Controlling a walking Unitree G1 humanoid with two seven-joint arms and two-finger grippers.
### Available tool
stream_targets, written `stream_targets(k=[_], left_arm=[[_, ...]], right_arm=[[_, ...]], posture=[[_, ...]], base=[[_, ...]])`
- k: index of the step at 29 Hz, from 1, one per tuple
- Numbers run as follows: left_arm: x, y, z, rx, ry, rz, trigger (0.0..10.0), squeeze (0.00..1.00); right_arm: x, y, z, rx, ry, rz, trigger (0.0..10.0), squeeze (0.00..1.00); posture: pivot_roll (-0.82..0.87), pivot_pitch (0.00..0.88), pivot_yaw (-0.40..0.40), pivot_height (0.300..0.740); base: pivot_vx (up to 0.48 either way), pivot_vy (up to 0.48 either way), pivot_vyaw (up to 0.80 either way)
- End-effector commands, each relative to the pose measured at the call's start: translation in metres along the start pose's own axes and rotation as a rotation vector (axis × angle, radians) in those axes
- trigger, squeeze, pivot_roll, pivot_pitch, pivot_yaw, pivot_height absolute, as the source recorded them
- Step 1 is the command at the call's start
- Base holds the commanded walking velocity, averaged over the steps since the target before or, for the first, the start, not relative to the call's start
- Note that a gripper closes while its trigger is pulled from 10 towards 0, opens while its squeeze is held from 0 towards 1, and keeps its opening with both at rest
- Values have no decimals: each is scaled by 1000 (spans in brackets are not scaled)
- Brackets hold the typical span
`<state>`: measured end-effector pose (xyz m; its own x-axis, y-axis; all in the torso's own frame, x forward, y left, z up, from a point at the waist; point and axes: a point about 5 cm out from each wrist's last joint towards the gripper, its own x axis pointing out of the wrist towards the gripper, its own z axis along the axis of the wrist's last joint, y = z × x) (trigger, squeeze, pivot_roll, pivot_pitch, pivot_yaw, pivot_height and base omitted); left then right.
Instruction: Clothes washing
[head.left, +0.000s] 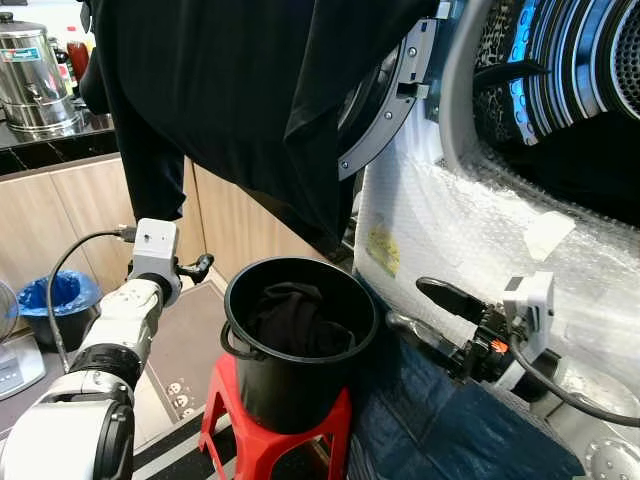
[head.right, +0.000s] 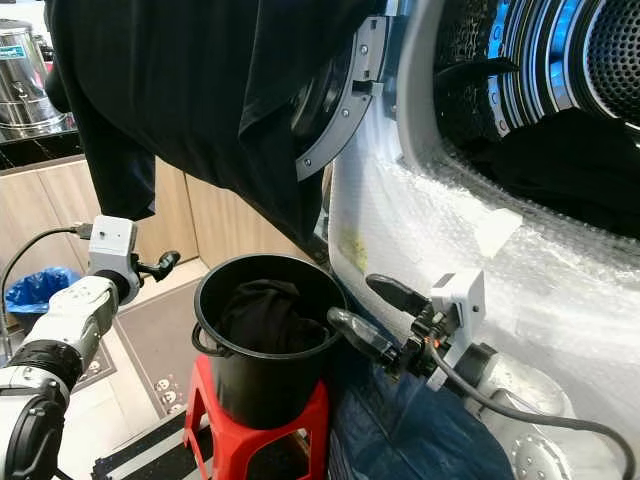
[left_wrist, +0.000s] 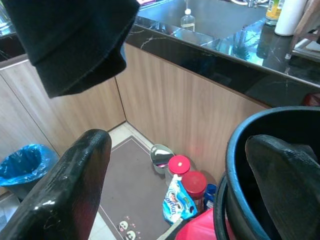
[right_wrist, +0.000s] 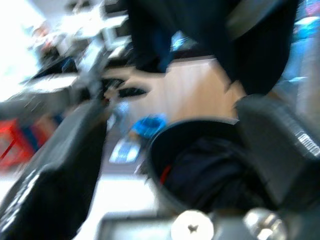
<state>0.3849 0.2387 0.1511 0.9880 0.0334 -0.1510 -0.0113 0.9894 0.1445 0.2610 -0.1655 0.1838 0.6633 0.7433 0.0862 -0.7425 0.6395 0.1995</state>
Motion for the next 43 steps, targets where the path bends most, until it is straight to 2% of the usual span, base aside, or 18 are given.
stream_targets(k=[1, 4, 6, 7, 9, 12, 16, 22, 26, 29, 31, 40, 43], left_arm=[[1, -4, 0, -1, -9, -7, 10000, 0], [-1, -9, -8, -3, 2, -19, 10000, 0], [-1, -9, -8, -3, 2, -19, 10000, 0], [-2, -12, -12, 1, 7, -30, 10000, 0], [-2, -19, -17, 19, 21, -50, 10000, 0], [-1, -23, -17, 36, 27, -65, 10000, 0], [0, -27, -16, 50, 34, -86, 10000, 0], [3, -32, -12, 57, 70, -150, 10000, 0], [6, -30, -6, 17, 88, -162, 10000, 0], [7, -28, -1, 16, 86, -166, 10000, 0], [8, -27, 3, -47, 94, -169, 10000, 0], [11, -19, 23, -163, 111, -185, 10000, 0], [11, -13, 27, -170, 120, -174, 10000, 0]], right_arm=[[1, -6, 1, -11, -12, -55, 10000, 0], [9, -13, -7, 22, -45, -149, 10000, 0], [9, -13, -7, 22, -45, -149, 10000, 0], [10, -11, -13, 6, -23, -141, 10000, 0], [7, 0, -20, -49, 55, -38, 10000, 0], [4, 6, -23, -78, 114, 17, 10000, 0], [4, 9, -23, -95, 132, 19, 10000, 0], [1, 26, -17, -118, 119, 23, 10000, 0], [-8, 37, -7, -131, 112, 43, 10000, 0], [-12, 45, 0, -126, 106, 49, 10000, 0], [-15, 53, 7, -126, 92, 54, 10000, 0], [-21, 80, 29, -109, 57, 82, 10000, 0], [-22, 86, 32, -93, 52, 88, 10000, 0]], posture=[[-6, 0, -45, 740], [10, 0, -47, 740], [10, 0, -47, 740], [14, 0, -49, 740], [7, 0, -53, 740], [-2, 0, -56, 740], [-17, 0, -60, 740], [-64, 48, -62, 740], [-99, 100, -62, 740], [-118, 142, -64, 740], [-125, 155, -65, 740], [-156, 252, -81, 740], [-155, 278, -84, 740]], base=[[0, 0, 0], [0, 0, 0], [0, 0, 0], [0, 0, 0], [0, 0, 0], [0, 0, 0], [0, 0, 0], [0, 0, 0], [0, 0, 0], [0, 0, 0], [0, 0, 0], [0, 0, 0], [0, 0, 0]])
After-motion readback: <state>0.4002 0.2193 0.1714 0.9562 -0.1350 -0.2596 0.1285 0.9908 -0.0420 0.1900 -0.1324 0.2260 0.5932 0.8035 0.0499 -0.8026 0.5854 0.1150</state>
